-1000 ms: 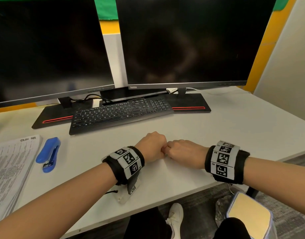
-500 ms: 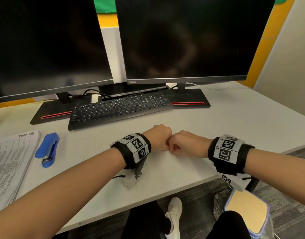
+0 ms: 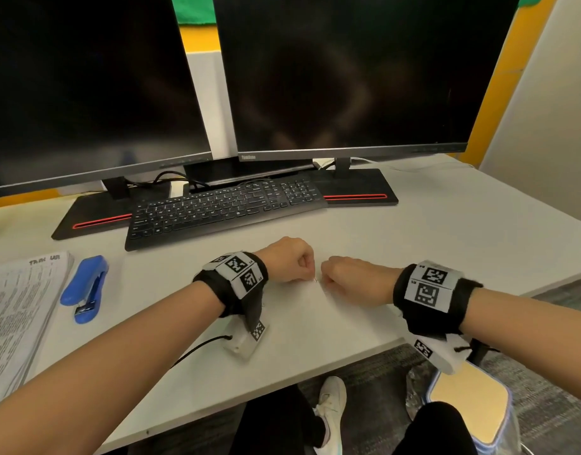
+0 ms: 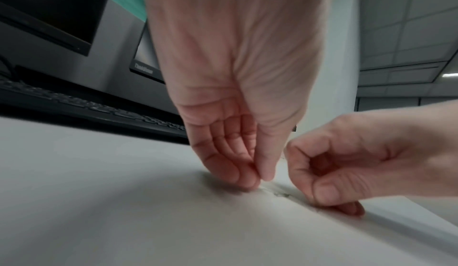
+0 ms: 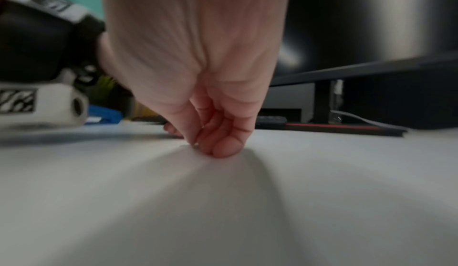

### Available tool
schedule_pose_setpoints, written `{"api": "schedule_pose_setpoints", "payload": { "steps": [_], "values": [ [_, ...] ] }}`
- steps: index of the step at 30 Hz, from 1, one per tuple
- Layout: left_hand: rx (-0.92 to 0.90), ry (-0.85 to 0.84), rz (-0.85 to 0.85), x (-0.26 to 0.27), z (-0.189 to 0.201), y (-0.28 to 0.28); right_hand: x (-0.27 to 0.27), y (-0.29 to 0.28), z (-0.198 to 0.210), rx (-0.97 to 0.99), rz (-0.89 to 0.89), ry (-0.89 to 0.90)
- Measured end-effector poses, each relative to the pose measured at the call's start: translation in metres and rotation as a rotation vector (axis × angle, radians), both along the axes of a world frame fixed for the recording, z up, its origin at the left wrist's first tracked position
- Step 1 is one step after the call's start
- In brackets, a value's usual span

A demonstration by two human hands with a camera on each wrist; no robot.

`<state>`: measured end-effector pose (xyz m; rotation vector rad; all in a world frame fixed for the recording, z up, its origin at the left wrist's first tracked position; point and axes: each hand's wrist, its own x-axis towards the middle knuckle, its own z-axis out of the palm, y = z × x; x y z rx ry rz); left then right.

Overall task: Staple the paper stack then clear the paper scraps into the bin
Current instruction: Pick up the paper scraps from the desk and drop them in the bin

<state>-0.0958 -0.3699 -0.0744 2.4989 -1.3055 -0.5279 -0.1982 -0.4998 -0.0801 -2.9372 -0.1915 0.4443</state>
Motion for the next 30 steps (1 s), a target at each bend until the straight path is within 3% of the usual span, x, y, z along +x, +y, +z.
{"api": "schedule_pose_setpoints", "payload": {
  "steps": [4, 11, 19, 26, 30],
  "values": [
    [-0.069, 0.002, 0.016, 0.002, -0.003, 0.002, 0.005, -0.009, 0.004, 0.155, -0.101, -0.013],
    [0.008, -0.077, -0.045, -0.006, -0.004, -0.013, 0.006, -0.022, 0.003, 0.4, -0.268, 0.016],
    [0.103, -0.136, -0.076, -0.01, 0.002, -0.027, 0.007, -0.025, 0.003, 0.38, -0.276, -0.062],
    [0.186, -0.092, -0.135, -0.007, 0.004, -0.027, 0.008, -0.026, 0.002, 0.531, -0.34, -0.059],
    [0.101, -0.001, -0.061, 0.001, 0.005, -0.021, 0.004, -0.031, 0.006, 0.752, -0.41, -0.095]
  ]
}}
